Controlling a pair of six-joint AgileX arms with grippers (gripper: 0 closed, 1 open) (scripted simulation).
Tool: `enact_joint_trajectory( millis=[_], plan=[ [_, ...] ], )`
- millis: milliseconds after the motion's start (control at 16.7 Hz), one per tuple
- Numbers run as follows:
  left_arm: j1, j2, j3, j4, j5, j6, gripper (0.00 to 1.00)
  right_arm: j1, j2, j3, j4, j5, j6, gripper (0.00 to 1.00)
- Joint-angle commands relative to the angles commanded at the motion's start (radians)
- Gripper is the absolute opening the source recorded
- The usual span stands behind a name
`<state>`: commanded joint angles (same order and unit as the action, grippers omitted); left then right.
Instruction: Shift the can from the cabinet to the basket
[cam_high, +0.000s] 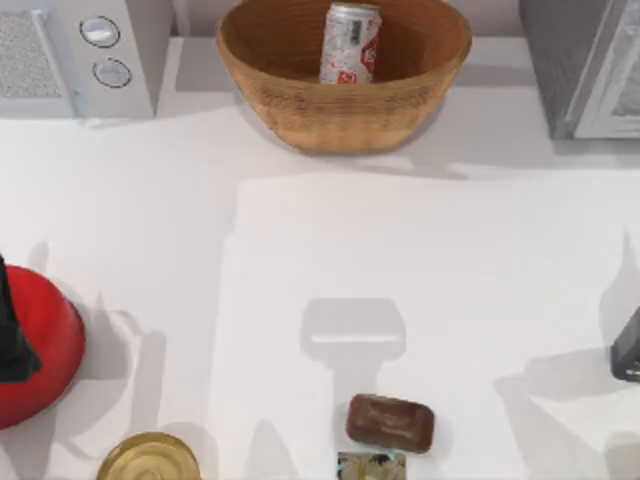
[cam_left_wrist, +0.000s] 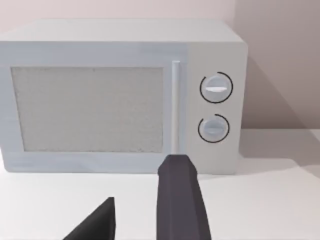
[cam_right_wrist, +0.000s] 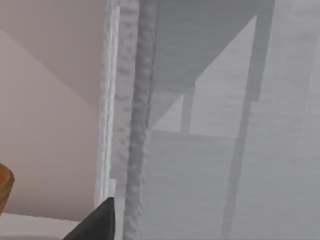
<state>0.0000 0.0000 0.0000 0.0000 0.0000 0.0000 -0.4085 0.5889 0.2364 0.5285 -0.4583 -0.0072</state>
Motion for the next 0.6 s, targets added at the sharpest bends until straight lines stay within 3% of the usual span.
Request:
enact_joint_trajectory(
  millis=[300, 600],
  plan=[
    [0.0, 0.0, 0.0, 0.0, 0.0, 0.0, 1.0, -0.285, 0.436, 0.108, 0.367, -0.267, 0.007, 1.0],
    [0.0, 0.0, 0.0, 0.0, 0.0, 0.0, 1.0, -0.512, 0.792, 0.144, 0.616, -0.463, 0.023, 1.0]
  ],
)
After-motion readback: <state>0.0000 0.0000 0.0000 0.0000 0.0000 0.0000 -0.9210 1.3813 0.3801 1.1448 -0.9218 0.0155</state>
